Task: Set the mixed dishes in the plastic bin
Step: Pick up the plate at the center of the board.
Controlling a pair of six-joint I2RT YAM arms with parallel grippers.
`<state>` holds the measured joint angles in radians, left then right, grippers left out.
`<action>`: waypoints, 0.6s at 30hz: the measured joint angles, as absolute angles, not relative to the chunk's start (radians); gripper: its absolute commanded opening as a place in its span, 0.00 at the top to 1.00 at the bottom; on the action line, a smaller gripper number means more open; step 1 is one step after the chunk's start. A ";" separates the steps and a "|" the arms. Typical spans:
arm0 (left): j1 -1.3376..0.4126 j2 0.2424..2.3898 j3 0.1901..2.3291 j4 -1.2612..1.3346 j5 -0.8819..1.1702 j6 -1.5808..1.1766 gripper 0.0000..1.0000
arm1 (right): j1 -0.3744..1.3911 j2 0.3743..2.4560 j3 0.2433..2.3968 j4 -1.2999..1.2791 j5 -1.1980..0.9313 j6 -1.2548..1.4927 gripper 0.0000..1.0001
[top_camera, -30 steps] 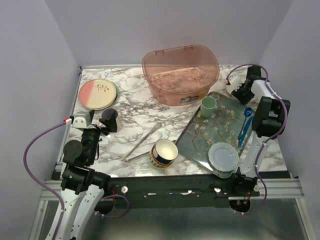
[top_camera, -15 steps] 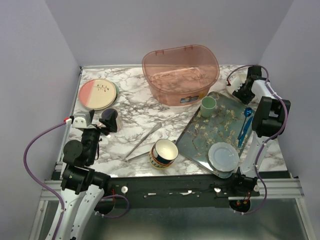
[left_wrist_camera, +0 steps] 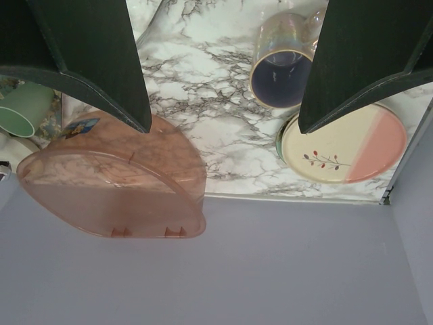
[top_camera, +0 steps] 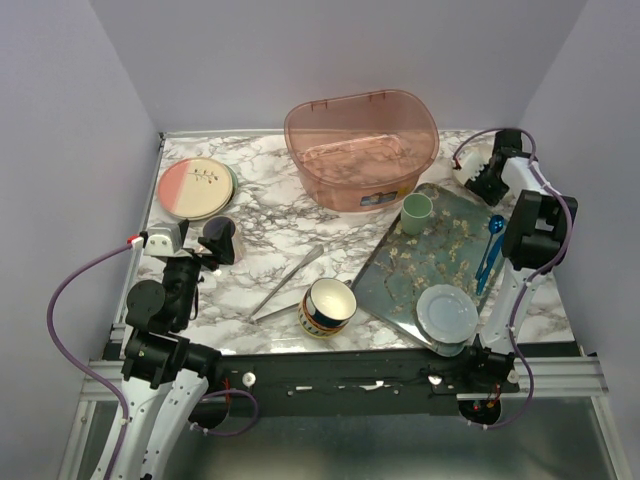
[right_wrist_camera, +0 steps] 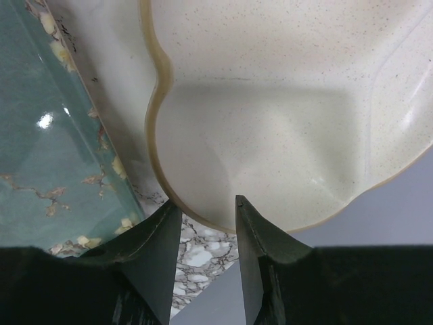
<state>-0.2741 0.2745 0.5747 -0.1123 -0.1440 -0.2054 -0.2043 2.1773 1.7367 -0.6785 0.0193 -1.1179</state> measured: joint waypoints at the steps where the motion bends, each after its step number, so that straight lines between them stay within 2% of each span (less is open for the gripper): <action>1: -0.274 0.274 0.575 -0.113 -0.144 -0.205 0.01 | -0.204 2.180 1.738 -0.679 0.019 -1.119 0.55; 8: -0.274 0.275 0.575 -0.112 -0.144 -0.205 0.01 | -0.204 2.212 1.744 -0.673 0.020 -1.126 0.55; 12: -0.274 0.277 0.575 -0.112 -0.144 -0.205 0.01 | -0.204 2.216 1.747 -0.673 0.021 -1.133 0.68; 18: -0.271 0.280 0.575 -0.112 -0.144 -0.205 0.01 | -0.192 2.216 1.750 -0.645 0.017 -1.162 0.79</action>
<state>-0.2714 0.2798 0.5747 -0.1123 -0.1440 -0.2054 -0.1925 2.2162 1.7500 -0.6449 0.0170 -1.1618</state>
